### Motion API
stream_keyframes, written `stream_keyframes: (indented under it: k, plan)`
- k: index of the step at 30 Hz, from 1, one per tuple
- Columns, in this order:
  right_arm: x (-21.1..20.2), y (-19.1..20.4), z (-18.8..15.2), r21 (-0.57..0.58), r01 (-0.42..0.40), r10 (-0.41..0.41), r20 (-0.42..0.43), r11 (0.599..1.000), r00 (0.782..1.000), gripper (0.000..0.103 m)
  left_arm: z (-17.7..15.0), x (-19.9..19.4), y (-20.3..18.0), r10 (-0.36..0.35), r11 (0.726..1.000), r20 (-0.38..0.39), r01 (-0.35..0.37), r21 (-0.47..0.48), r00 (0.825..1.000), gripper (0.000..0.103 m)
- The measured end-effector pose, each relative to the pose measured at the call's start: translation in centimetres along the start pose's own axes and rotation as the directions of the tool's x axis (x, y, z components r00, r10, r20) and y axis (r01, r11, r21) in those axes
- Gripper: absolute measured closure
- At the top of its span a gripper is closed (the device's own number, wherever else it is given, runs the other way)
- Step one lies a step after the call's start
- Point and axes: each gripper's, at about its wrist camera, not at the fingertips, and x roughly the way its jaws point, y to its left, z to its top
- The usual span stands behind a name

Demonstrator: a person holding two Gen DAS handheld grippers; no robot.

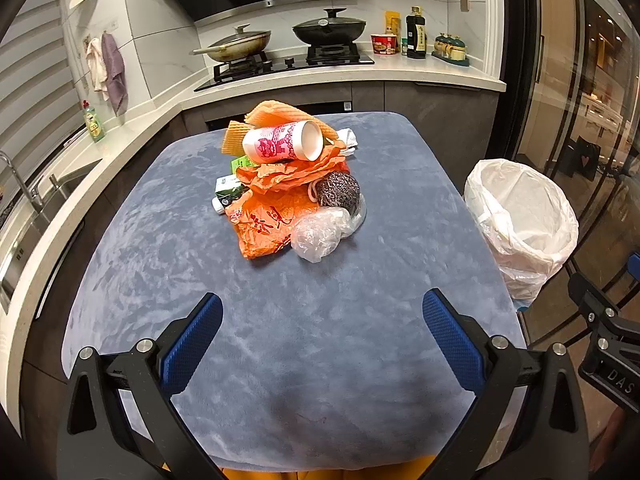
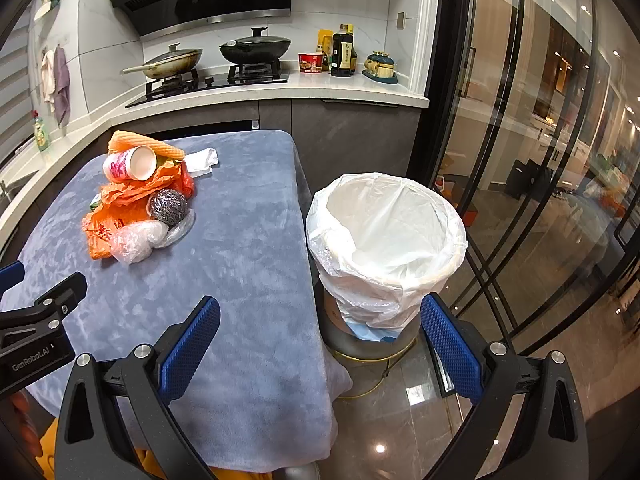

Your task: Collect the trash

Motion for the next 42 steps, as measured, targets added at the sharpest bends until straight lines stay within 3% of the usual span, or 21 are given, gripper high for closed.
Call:
stream_keyframes:
  k: [14, 31, 39, 42]
  plan:
    - [1.6, 2.3, 1.0, -0.023, -0.023, 0.022, -0.009, 0.999, 1.000, 0.007, 0.3, 2.1, 3.0, -0.034, 0.998, -0.006, 0.034, -0.044, 0.999, 0.008]
    - [7.1, 13.4, 5.0, -0.083, -0.167, 0.166, -0.017, 0.983, 0.986, 0.007, 1.3, 7.8, 12.8, -0.043, 0.979, -0.067, 0.028, -0.200, 0.997, 0.007]
    - [11.7, 18.4, 5.8, -0.082, -0.222, 0.217, -0.071, 0.972, 0.974, 0.008, 1.1, 10.3, 16.5, -0.043, 0.968, -0.100, 0.017, -0.251, 0.994, 0.007]
    - [13.1, 19.7, 5.8, -0.080, -0.235, 0.227, -0.094, 0.969, 0.969, 0.013, 1.1, 11.2, 17.3, -0.045, 0.966, -0.110, 0.016, -0.257, 0.993, 0.007]
